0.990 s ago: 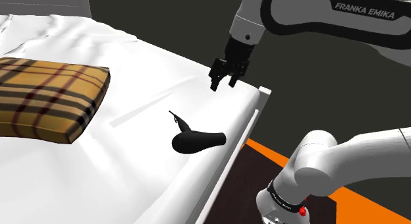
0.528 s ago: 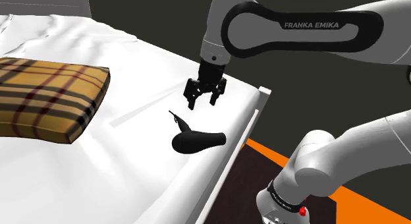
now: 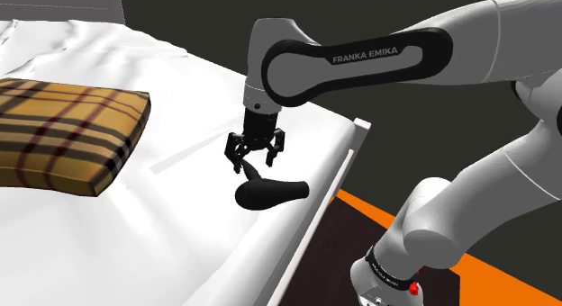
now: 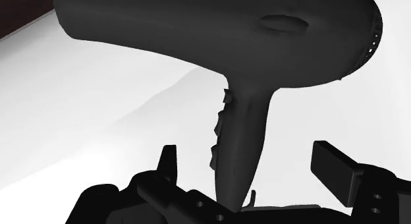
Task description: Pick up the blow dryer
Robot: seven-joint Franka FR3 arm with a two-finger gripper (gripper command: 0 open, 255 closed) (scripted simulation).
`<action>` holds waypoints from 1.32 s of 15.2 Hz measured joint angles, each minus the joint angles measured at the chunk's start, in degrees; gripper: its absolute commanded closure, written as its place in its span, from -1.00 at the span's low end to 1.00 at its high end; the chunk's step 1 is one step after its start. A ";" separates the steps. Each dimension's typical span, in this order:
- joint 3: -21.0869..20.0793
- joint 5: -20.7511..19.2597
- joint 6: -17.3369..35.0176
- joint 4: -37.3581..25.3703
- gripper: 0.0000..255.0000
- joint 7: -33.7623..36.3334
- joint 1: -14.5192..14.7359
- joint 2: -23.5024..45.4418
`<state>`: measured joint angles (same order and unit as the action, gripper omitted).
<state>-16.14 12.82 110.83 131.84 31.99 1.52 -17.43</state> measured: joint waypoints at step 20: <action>-0.35 0.18 3.59 2.35 1.00 -0.07 0.13 1.28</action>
<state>-16.48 13.00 114.42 134.19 31.92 1.65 -16.15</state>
